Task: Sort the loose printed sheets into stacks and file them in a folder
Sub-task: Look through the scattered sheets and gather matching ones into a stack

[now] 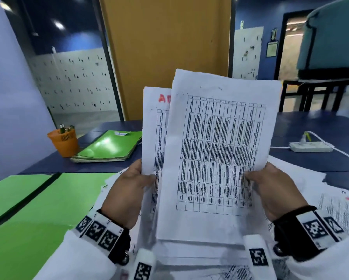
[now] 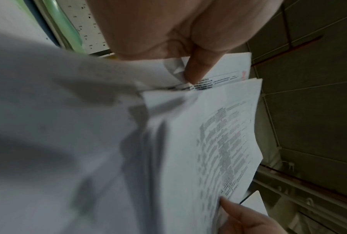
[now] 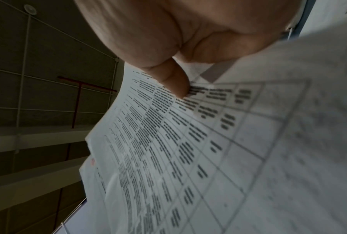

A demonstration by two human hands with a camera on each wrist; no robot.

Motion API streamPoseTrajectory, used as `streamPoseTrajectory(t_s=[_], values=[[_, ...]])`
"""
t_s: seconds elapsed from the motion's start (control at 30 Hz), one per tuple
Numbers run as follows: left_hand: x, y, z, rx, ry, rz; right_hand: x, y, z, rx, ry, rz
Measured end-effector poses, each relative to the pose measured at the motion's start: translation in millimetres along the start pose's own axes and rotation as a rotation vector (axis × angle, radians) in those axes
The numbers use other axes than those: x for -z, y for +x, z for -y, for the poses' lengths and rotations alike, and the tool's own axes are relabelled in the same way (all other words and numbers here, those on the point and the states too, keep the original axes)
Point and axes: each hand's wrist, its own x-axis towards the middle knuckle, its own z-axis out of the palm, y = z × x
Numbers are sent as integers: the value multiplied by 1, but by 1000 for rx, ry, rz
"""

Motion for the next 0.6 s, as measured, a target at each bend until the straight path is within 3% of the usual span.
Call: streamPoseTrajectory(t_s=[0.13,0.23,0.3,0.4,0.47,0.6], values=[[-7,-7,0,-45,98,16,-7,-14,9,37,-91,43],[-16,-17,-7,-146,232,54,-13,-28,18,154,-148,-1],[-18,-22,-14,-193,227,27,-20,-40,30,259,-84,-27],[-12,-19,-17,-261,176,-86,-27,-56,39,441,-195,-15],[-11,-19,-12,-245,134,-126,-32,-63,37,468,-282,21],[-6,-29,15,-95,118,-181,-39,-71,25,351,-331,73]])
